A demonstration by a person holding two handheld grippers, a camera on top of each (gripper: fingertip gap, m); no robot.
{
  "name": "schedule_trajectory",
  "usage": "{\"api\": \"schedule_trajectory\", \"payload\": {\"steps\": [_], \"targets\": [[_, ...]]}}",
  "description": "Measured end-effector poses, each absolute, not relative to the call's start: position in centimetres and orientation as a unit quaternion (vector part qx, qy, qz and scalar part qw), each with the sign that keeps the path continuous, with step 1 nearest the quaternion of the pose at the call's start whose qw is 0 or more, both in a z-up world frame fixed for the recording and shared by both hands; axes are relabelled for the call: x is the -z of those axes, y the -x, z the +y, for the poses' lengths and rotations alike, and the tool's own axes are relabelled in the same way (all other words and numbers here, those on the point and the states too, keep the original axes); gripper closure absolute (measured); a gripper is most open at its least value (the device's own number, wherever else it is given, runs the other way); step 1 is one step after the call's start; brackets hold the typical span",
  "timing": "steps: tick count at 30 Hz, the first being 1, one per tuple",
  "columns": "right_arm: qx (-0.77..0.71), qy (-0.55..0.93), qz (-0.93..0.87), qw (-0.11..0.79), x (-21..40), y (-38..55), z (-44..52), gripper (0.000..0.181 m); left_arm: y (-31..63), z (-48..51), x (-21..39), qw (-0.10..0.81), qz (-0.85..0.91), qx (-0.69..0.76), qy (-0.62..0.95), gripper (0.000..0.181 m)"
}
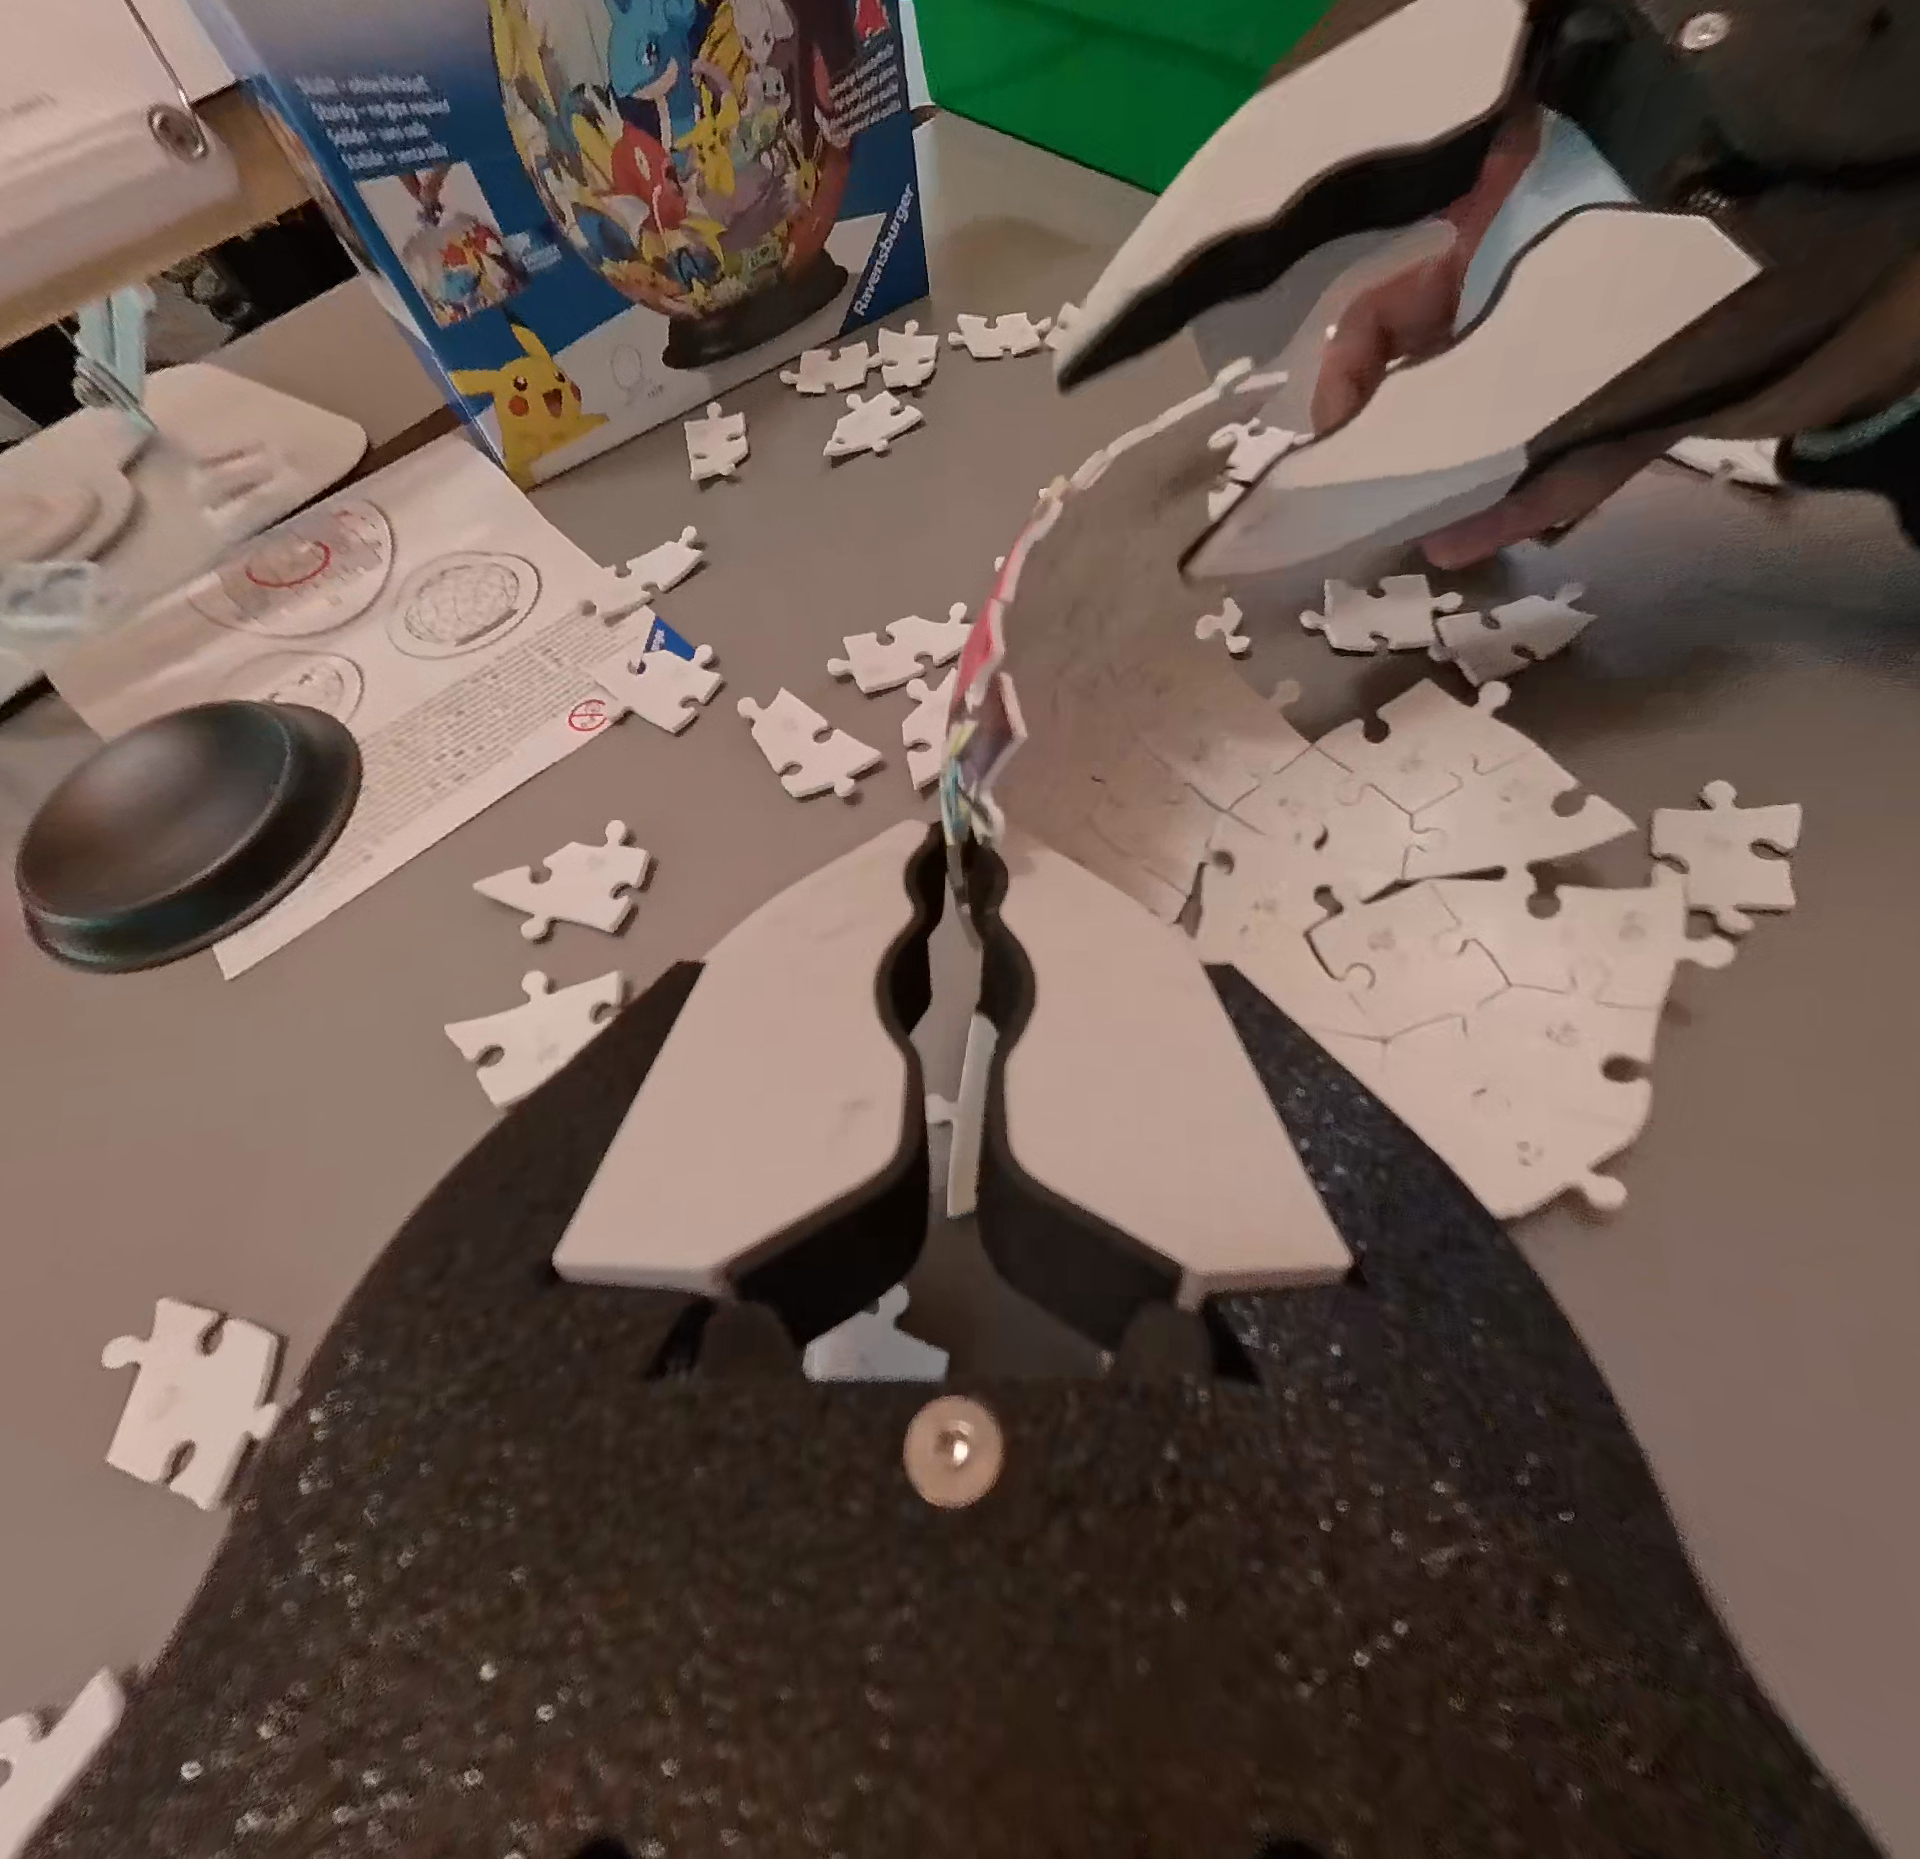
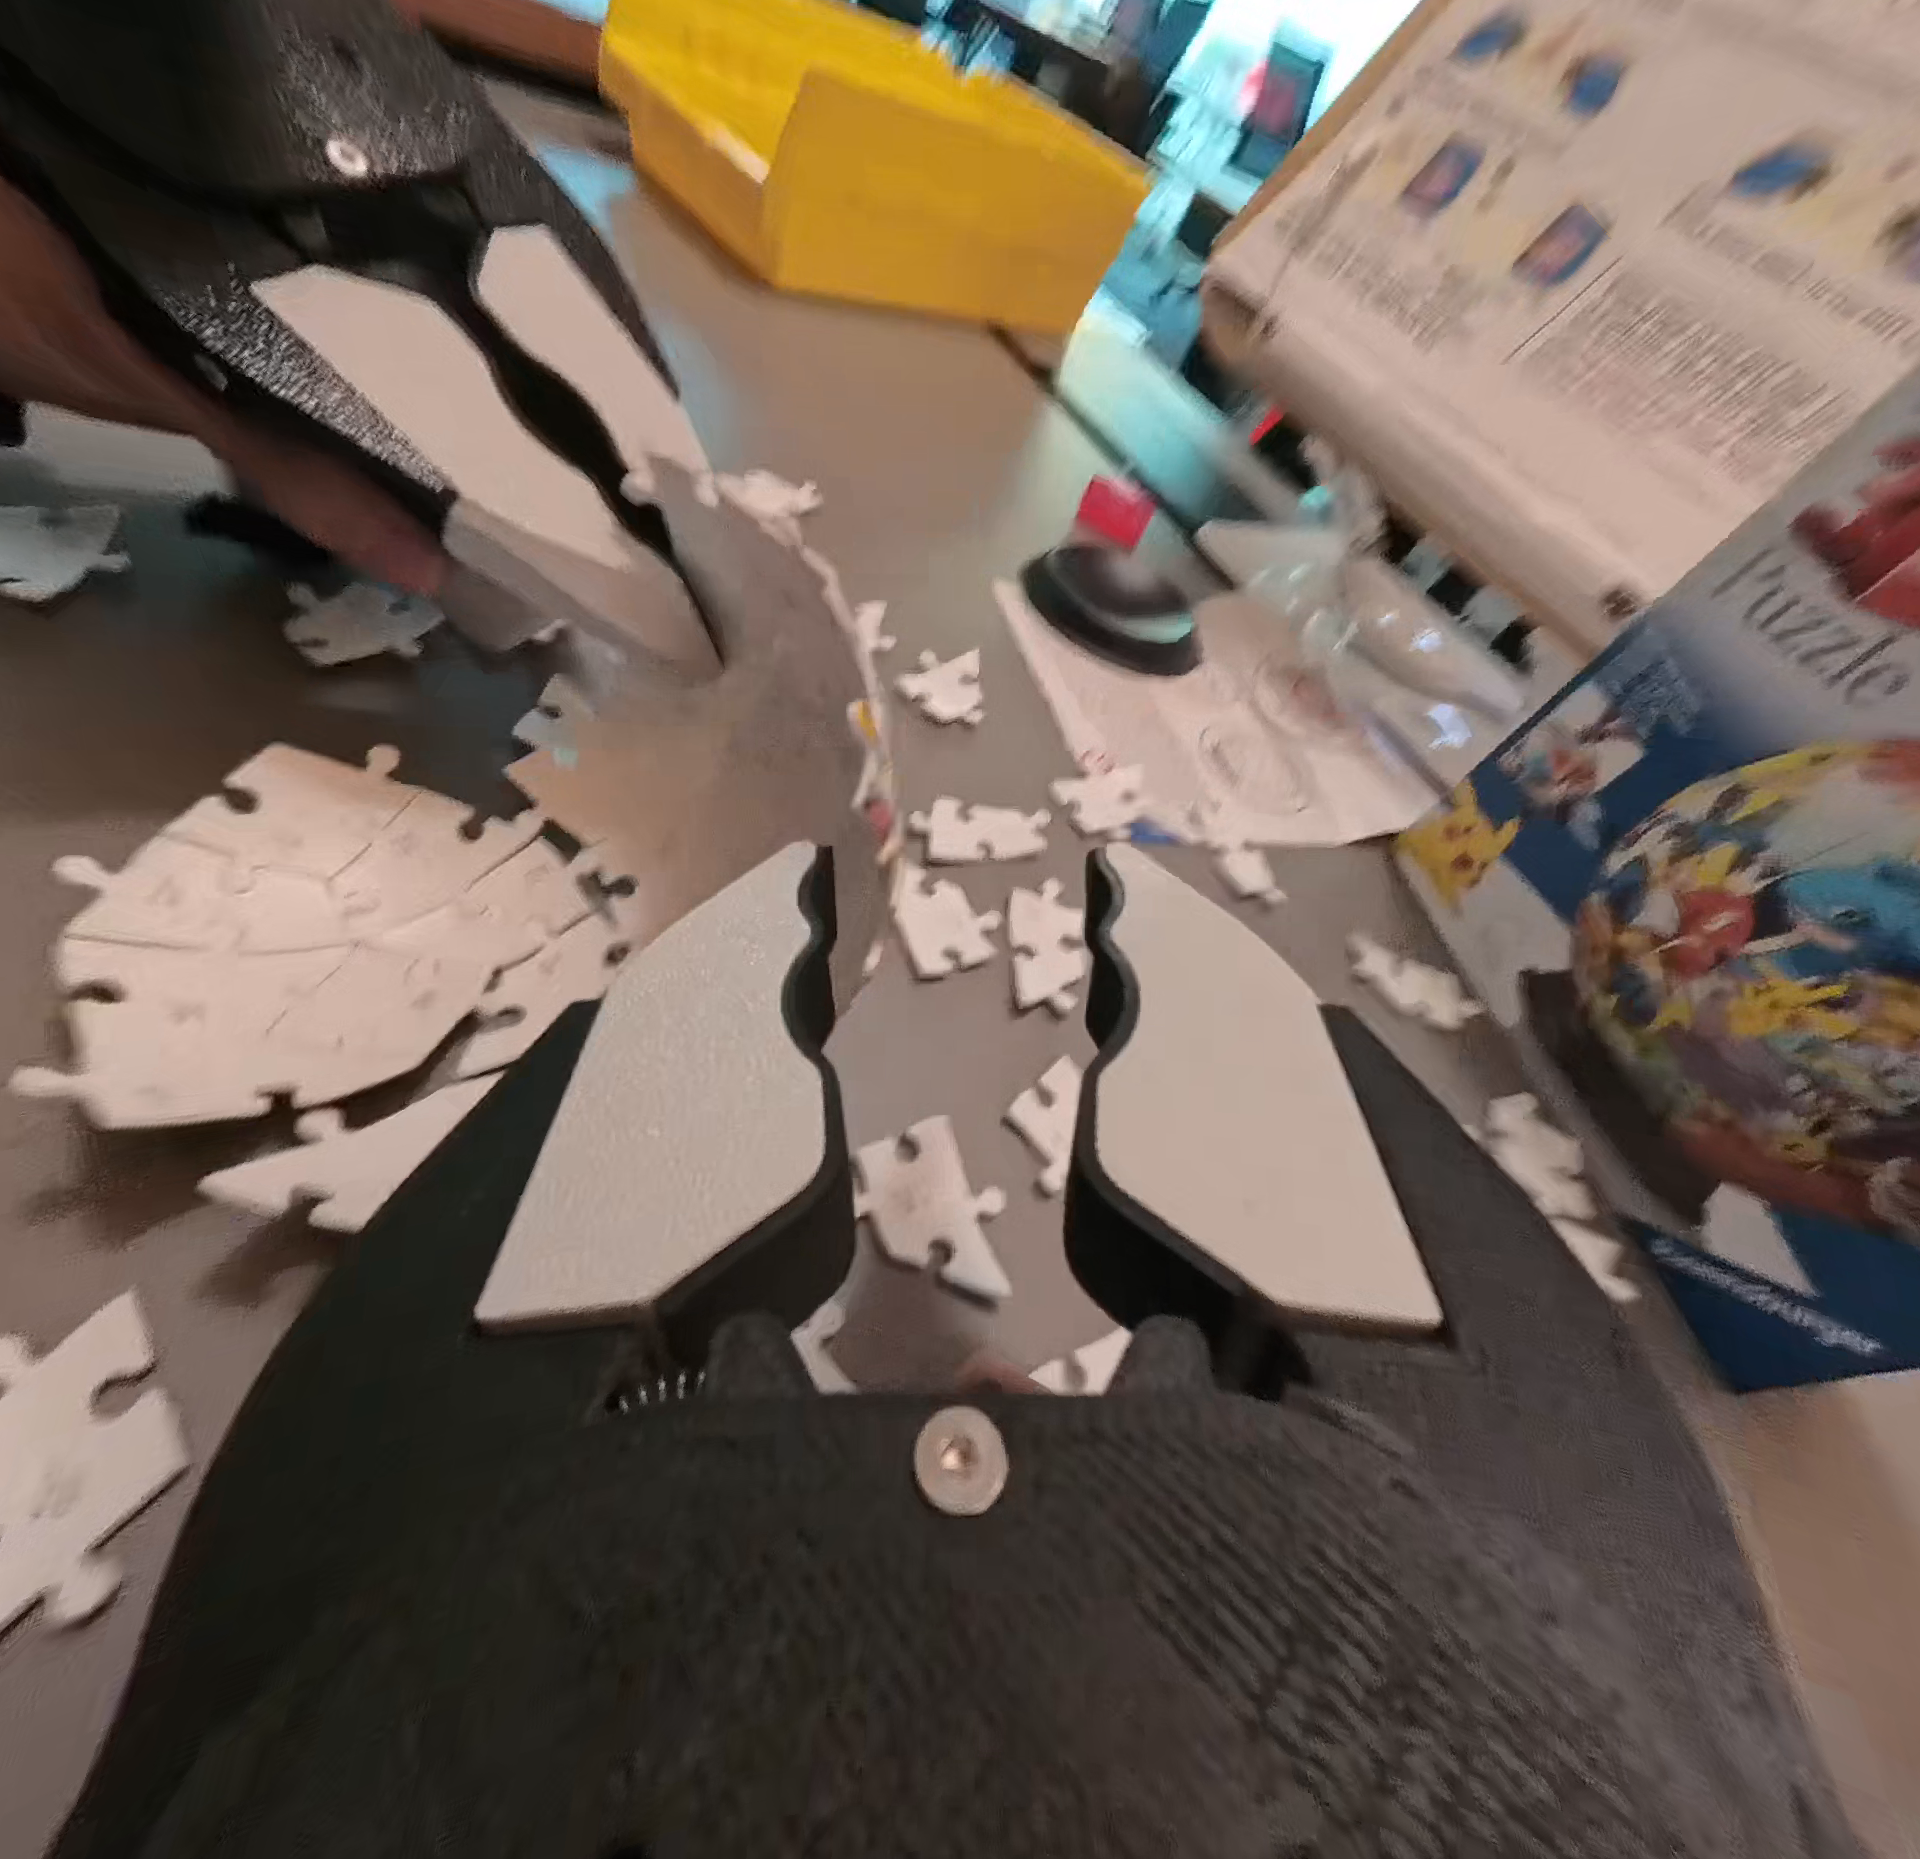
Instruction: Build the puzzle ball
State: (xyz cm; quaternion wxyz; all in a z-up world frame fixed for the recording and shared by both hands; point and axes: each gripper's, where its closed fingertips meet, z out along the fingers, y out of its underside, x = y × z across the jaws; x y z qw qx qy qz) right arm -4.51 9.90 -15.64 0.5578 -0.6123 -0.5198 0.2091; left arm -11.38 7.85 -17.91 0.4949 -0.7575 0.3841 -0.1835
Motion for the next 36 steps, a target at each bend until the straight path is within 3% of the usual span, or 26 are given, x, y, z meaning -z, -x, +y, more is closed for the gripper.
{"api": "schedule_trajectory", "payload": {"steps": [2,5,7,12,15,20,25,36], "targets": [[-0.24,0.624,-0.527,0.524,16.3,4.9,9.3,0.141,11.3,7.8,17.8,0.5,0.391,0.178,0.752,0.178],[-0.224,0.609,-0.552,0.524,16.6,5.3,8.9,0.174,11.3,7.9,17.8,0.507,0.398,0.17,0.745,0.178],[-0.202,0.606,-0.56,0.528,16.8,5.2,9.1,0.176,11.3,7.9,17.8,0.509,0.402,0.165,0.743,0.178],[-0.158,0.57,-0.578,0.562,16.7,5.4,9.0,0.175,11.5,7.8,17.9,0.507,0.402,0.156,0.746,0.177],[-0.135,0.553,-0.58,0.583,16.5,5.6,9.0,0.175,12.4,7.1,18.3,0.478,0.401,0.137,0.769,0.161],[-0.102,0.52,-0.592,0.607,16.1,5.6,8.8,0.175,13.1,3.6,15.7,0.487,0.375,0.111,0.781,0.161],[-0.114,0.506,-0.595,0.614,15.9,5.9,8.5,0.176,9.5,-1.9,17.4,0.416,0.449,0.126,0.78,0.144],[-0.137,0.491,-0.597,0.62,15.6,6.0,8.0,0.176,10.5,-0.4,21.9,0.348,0.573,0.01,0.742,0.162]]}}
